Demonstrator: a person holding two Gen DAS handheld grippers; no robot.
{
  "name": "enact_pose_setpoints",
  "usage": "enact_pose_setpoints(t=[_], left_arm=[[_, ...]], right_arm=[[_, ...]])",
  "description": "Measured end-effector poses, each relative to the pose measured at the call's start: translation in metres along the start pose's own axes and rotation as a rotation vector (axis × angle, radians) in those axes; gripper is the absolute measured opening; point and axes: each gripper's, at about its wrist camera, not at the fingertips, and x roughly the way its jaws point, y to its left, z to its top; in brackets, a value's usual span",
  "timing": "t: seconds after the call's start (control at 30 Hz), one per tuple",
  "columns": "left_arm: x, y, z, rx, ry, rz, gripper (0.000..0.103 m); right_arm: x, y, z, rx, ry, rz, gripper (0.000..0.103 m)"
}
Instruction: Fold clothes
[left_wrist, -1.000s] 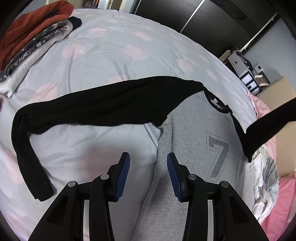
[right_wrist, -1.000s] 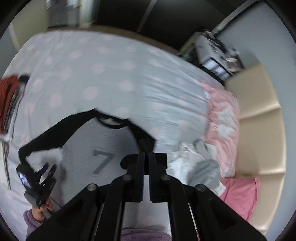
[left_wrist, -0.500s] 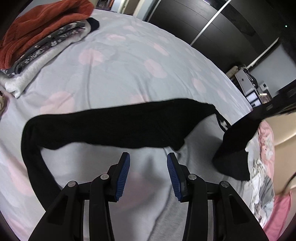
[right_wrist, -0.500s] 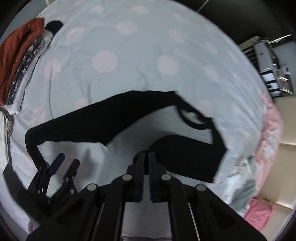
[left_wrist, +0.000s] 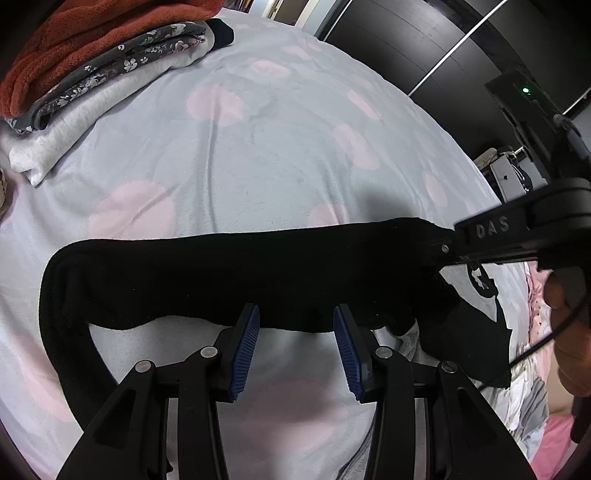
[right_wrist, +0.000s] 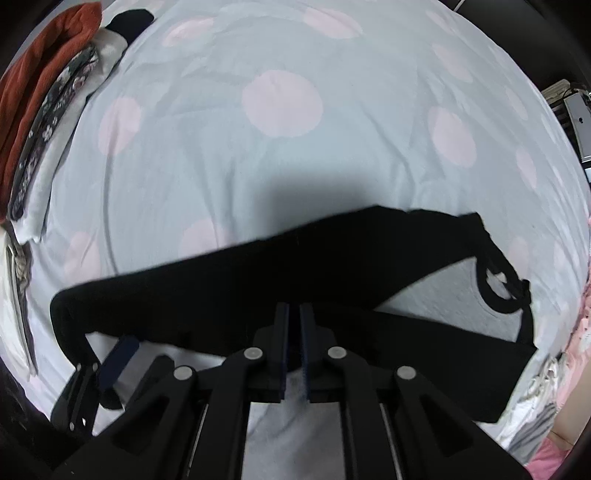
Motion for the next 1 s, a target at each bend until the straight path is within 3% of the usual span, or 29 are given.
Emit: enact_pose_setpoints(t=[0.27, 0.4, 0.5, 0.6, 0.77, 1.0], left_arm=[[-0.003, 0.002, -0.001, -0.006, 0.002, -0.008, 0.044], [-0.005, 0.004, -0.001, -0.024, 0.008, -0.024, 0.044], [-0.008, 0.005, -0.001, -0.029, 0.003, -0.012, 0.044], [-0.009, 0.007, -0.002, -0.038, 0.000, 0.006, 0.044], [-0.003, 0.013, -0.001, -0.059, 0.014, 0.016, 0.044], [0.002, 0.014, 0.000, -0.047, 0.009, 0.044, 0.044]], right_arm=[[-0.026, -0.027, -0.012, 0.072, -0.095, 0.104, 0.017], [-0.033, -0.055, -0.033, 0.116, -0.133, 0.061, 0.017], [-0.015, -0.070, -0.049, 0.132, -0.099, -0.017, 0.016], [0.012, -0.075, -0.062, 0.154, -0.062, -0.032, 0.013], [0.024, -0.060, -0.066, 0.142, -0.082, 0.082, 0.013], [0.002, -0.021, -0.078, 0.039, -0.107, 0.199, 0.013]])
